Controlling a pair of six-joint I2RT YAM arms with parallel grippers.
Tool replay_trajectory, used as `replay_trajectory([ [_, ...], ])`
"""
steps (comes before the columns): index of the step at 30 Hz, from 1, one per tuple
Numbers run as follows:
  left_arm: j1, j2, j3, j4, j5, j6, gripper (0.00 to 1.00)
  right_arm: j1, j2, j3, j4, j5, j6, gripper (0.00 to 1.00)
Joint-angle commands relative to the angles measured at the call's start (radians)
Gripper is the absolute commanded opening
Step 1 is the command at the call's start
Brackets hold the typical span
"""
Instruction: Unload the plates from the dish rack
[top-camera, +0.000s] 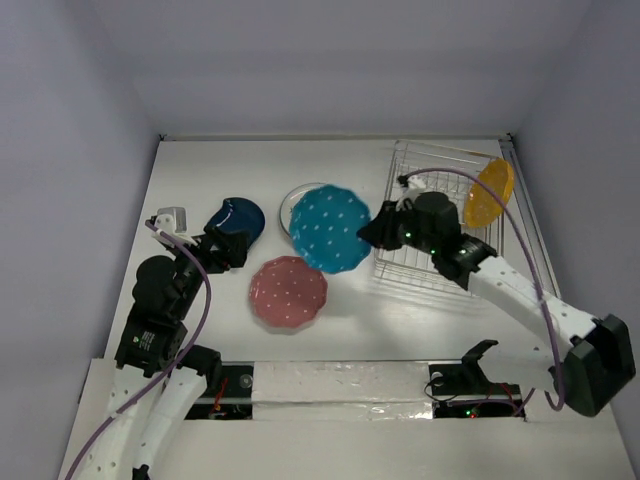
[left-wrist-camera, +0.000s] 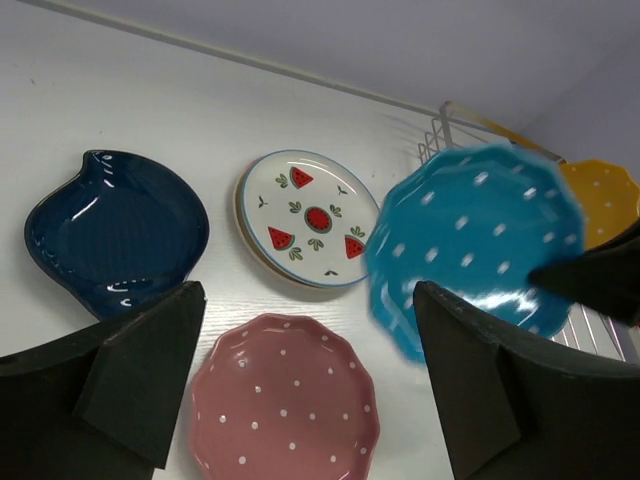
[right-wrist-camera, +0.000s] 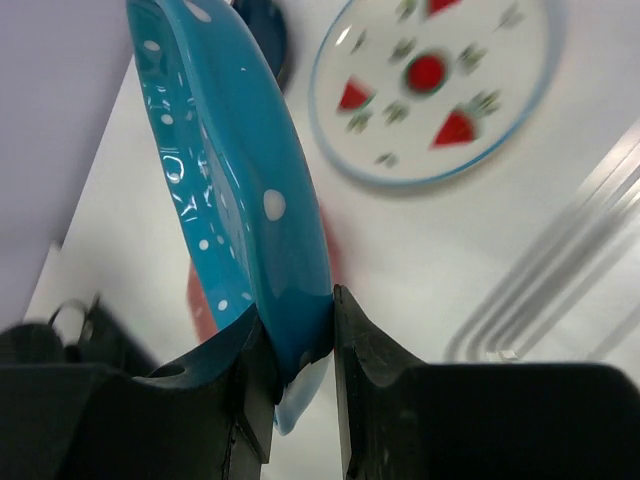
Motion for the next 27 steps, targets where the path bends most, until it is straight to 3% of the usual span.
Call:
replay_trajectory([
  [1, 0.008, 0.003, -0.003, 0.035, -0.013, 0.001, 0.81, 0.080, 0.060, 0.017, 0.303, -0.102, 0.096, 0.00],
  [2, 0.008, 0.003, -0.003, 0.035, -0.014, 0.001, 0.75, 0.094, 0.110, 0.014, 0.322, -0.116, 0.105, 0.00],
  [6, 0.017, 0.011, -0.005, 0.038, -0.010, 0.001, 0.71, 0.177, 0.239, 0.016, 0.423, -0.167, 0.154, 0.00],
  [13, 0.027, 0.012, -0.006, 0.041, -0.004, 0.001, 0.70, 0.272, 0.433, 0.025, 0.510, -0.185, 0.214, 0.00],
  [21, 0.036, 0.011, -0.006, 0.043, 0.001, 0.001, 0.70, 0.292, 0.502, -0.030, 0.596, -0.196, 0.277, 0.00],
  [27, 0.036, 0.005, -0.008, 0.044, 0.003, 0.001, 0.70, 0.301, 0.546, -0.052, 0.577, -0.188, 0.298, 0.25],
])
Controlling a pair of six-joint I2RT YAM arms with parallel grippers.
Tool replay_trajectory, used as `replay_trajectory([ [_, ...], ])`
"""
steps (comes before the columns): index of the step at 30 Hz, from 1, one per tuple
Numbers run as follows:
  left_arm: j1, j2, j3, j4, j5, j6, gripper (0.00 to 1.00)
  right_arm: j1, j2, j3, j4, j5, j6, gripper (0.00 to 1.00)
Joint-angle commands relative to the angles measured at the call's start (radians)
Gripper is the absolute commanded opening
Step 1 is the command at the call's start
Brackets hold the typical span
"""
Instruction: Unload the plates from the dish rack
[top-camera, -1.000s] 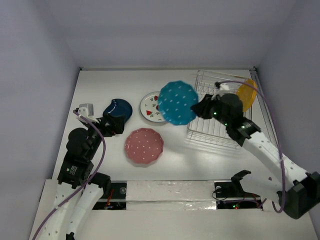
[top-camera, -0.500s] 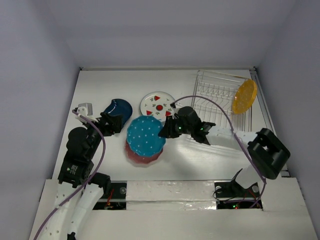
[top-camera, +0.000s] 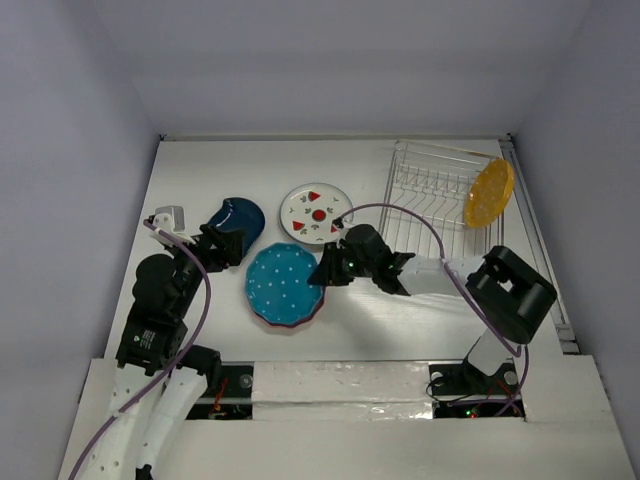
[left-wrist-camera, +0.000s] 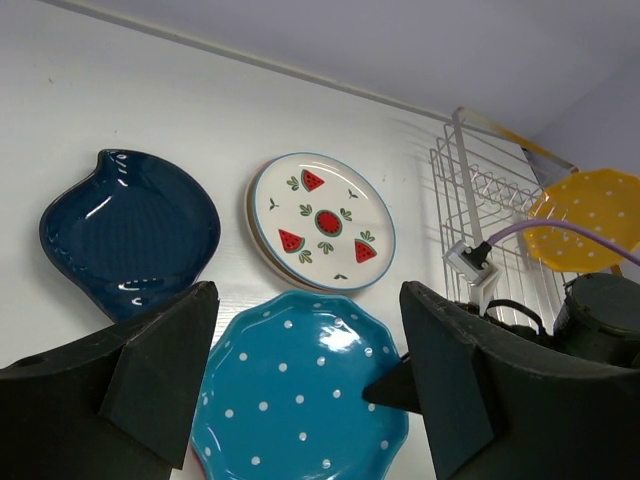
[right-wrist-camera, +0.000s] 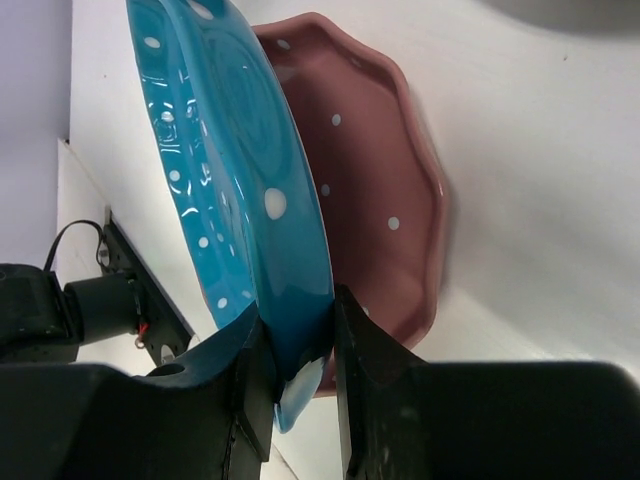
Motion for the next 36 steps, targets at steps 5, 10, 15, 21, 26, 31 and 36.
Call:
replay_trajectory([
  [5, 0.004, -0.003, -0.008, 0.044, 0.010, 0.001, 0.70, 0.026, -0.022, -0.008, 0.119, 0.020, 0.023, 0.44],
  [10, 0.004, -0.009, -0.008, 0.044, 0.011, 0.001, 0.70, 0.047, -0.070, 0.003, -0.015, 0.123, -0.028, 0.55],
  [15, 0.004, -0.011, -0.008, 0.044, 0.011, 0.001, 0.70, 0.069, -0.104, 0.013, -0.125, 0.189, -0.063, 0.68],
  [21, 0.004, -0.017, -0.009, 0.046, 0.013, 0.002, 0.70, 0.080, -0.179, 0.032, -0.249, 0.342, -0.091, 0.78],
  [26, 0.004, -0.018, -0.009, 0.046, 0.016, 0.001, 0.70, 0.080, -0.295, 0.056, -0.360, 0.512, -0.122, 0.51],
  [31, 0.004, -0.024, -0.009, 0.047, 0.024, 0.002, 0.70, 0.039, -0.452, 0.128, -0.553, 0.915, -0.131, 0.00],
  [36, 0.004, -0.038, -0.009, 0.050, 0.036, 0.005, 0.59, -0.182, -0.590, 0.161, -0.638, 1.090, -0.178, 0.00],
])
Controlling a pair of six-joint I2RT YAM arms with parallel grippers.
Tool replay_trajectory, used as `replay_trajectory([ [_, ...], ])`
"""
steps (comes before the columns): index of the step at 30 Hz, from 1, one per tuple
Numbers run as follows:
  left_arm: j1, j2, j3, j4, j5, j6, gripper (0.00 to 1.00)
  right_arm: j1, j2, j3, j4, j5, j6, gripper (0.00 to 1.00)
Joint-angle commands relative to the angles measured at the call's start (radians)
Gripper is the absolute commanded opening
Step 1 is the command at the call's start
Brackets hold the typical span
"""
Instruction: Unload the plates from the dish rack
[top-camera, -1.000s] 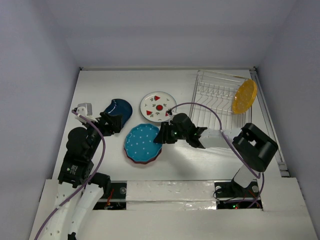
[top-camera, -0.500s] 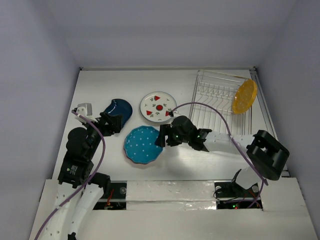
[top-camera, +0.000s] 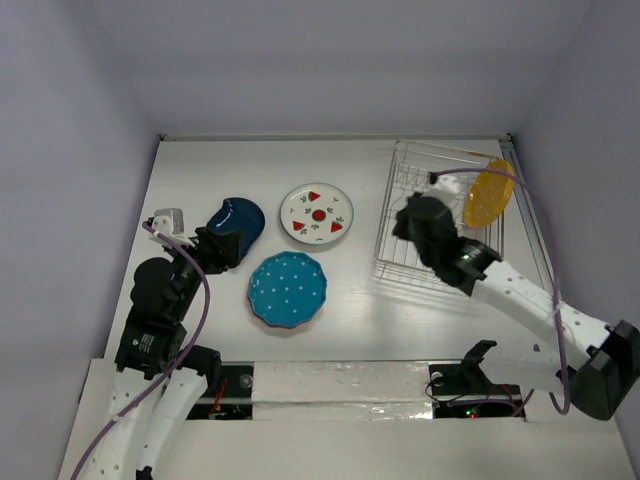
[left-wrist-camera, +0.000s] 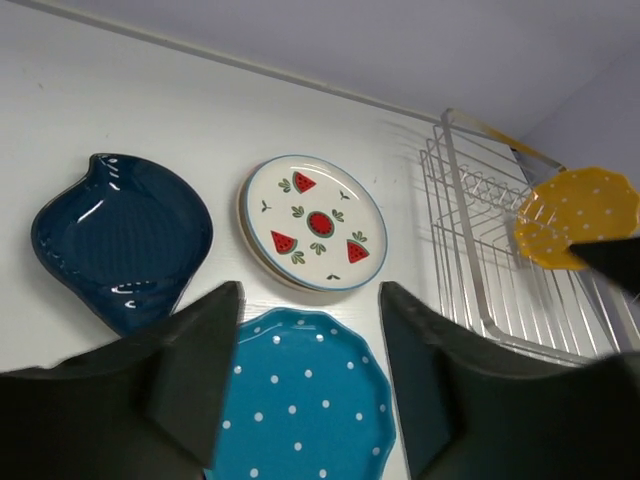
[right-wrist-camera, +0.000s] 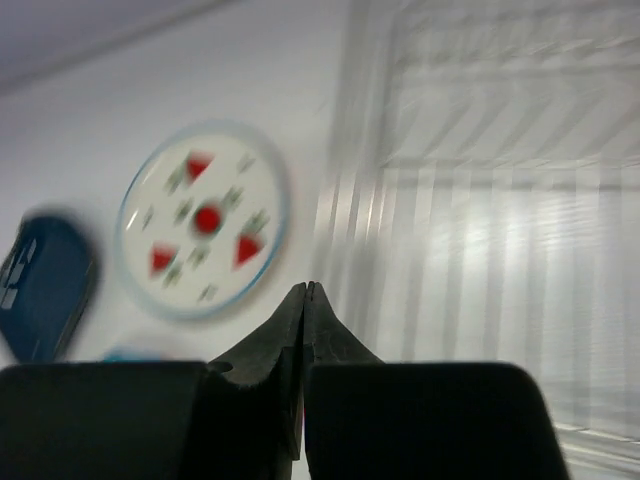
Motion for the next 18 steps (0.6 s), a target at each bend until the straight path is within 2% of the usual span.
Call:
replay_trajectory([
  [1, 0.004, -0.023, -0.005, 0.051, 0.025, 0.009, 0.51, -0.182, -0.102, 0.046, -0.088, 0.244, -0.065, 0.00],
  [2, -0.005, -0.031, -0.005, 0.053, 0.026, 0.009, 0.43, -0.278, -0.116, 0.046, -0.081, 0.243, -0.078, 0.00],
  [3, -0.005, -0.034, -0.004, 0.051, 0.025, 0.010, 0.28, -0.320, -0.126, 0.058, -0.087, 0.244, -0.091, 0.00],
  [4, -0.015, -0.039, -0.004, 0.050, 0.020, 0.010, 0.23, -0.357, -0.123, 0.072, -0.100, 0.275, -0.092, 0.00],
  [5, -0.028, -0.048, -0.004, 0.048, 0.007, 0.010, 0.18, -0.389, -0.113, 0.083, -0.108, 0.295, -0.100, 0.05],
  [6, -0.028, -0.054, -0.001, 0.042, -0.001, 0.009, 0.13, -0.453, -0.102, 0.104, -0.114, 0.301, -0.109, 0.13],
  [7, -0.042, -0.060, 0.002, 0.039, -0.010, 0.009, 0.12, -0.484, -0.078, 0.115, -0.134, 0.301, -0.124, 0.28],
  [8, -0.053, -0.075, 0.004, 0.033, -0.027, 0.007, 0.12, -0.510, -0.067, 0.118, -0.128, 0.304, -0.144, 0.57],
  [9, -0.053, -0.083, 0.007, 0.027, -0.026, 0.006, 0.12, -0.550, -0.056, 0.130, -0.125, 0.306, -0.160, 0.68],
  [11, -0.074, -0.104, 0.008, 0.025, -0.059, 0.004, 0.14, -0.586, -0.013, 0.152, -0.137, 0.306, -0.183, 0.80],
  [12, -0.074, -0.111, 0.008, 0.022, -0.059, 0.004, 0.20, -0.633, 0.001, 0.158, -0.110, 0.301, -0.198, 0.80],
  [15, -0.100, -0.128, 0.010, 0.022, -0.061, 0.004, 0.27, -0.698, 0.079, 0.190, -0.104, 0.235, -0.226, 0.80],
  [18, -0.122, -0.141, 0.010, 0.021, -0.067, 0.003, 0.29, -0.733, 0.159, 0.218, -0.088, 0.226, -0.249, 0.79],
])
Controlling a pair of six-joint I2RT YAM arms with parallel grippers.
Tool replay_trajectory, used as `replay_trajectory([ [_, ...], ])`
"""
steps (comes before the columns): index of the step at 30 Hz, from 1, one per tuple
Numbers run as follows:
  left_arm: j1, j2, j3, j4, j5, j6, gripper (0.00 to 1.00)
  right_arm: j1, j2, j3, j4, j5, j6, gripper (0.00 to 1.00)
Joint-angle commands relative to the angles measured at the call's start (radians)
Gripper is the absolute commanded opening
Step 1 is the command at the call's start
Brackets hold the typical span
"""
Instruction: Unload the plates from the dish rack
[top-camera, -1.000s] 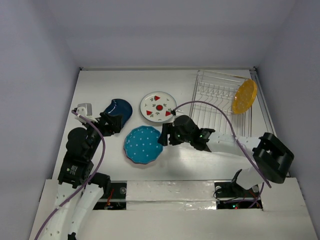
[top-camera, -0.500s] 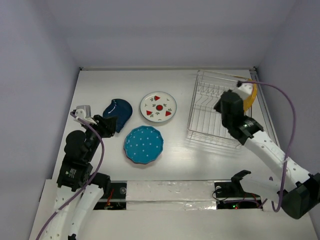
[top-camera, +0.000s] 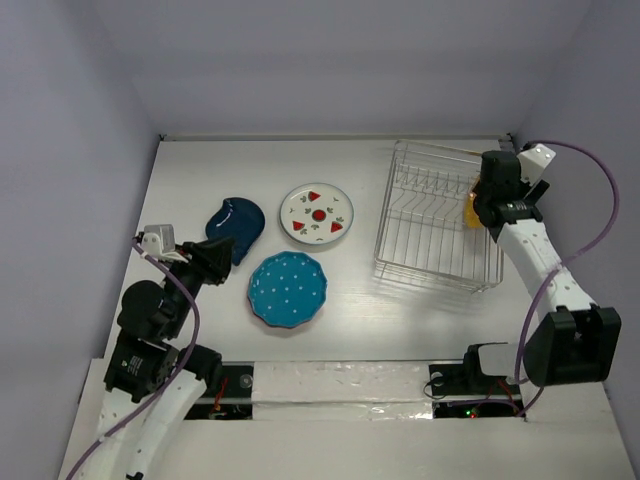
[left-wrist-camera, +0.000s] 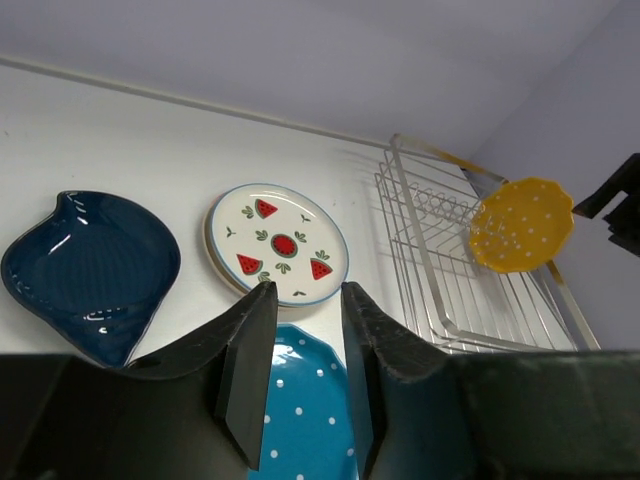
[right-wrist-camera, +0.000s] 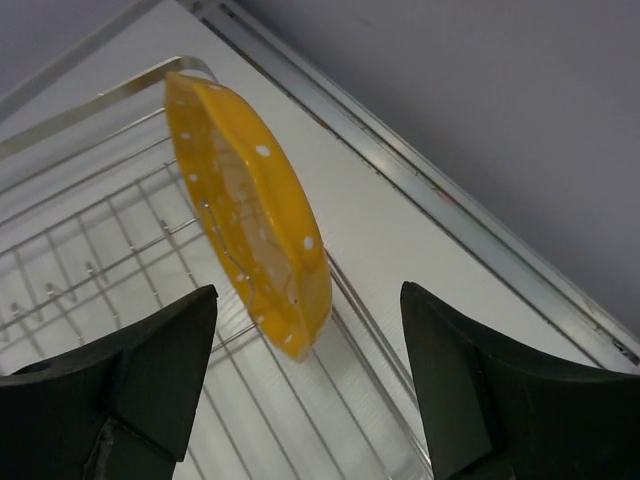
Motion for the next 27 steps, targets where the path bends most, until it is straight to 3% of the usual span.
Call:
replay_trajectory([
  [1, -0.019, -0.017, 0.010, 0.021, -0.022, 0.000, 0.30, -0.029, 0.065, 0.066, 0.011, -0.009, -0.065, 0.79],
  [10, -0.052, -0.049, 0.012, 0.012, -0.046, -0.003, 0.31, -0.116, 0.289, 0.142, 0.076, -0.050, -0.102, 0.69],
  [13, -0.052, -0.051, 0.013, 0.012, -0.047, -0.004, 0.32, -0.116, 0.293, 0.113, 0.138, -0.040, -0.118, 0.64],
  [16, -0.061, -0.049, 0.013, 0.012, -0.047, -0.004, 0.32, -0.116, 0.286, 0.104, 0.166, -0.020, -0.131, 0.52],
  [17, -0.062, -0.049, 0.013, 0.013, -0.047, -0.003, 0.32, -0.116, 0.279, 0.101, 0.166, -0.005, -0.141, 0.43],
  [22, -0.062, -0.048, 0.012, 0.015, -0.046, -0.004, 0.32, -0.116, 0.236, 0.081, 0.194, 0.001, -0.187, 0.22],
  [25, -0.062, -0.048, 0.013, 0.013, -0.047, -0.006, 0.32, -0.102, 0.233, 0.095, 0.195, 0.009, -0.217, 0.04],
  [27, -0.062, -0.045, 0.012, 0.013, -0.047, -0.006, 0.32, -0.065, 0.227, 0.093, 0.200, 0.020, -0.228, 0.00],
])
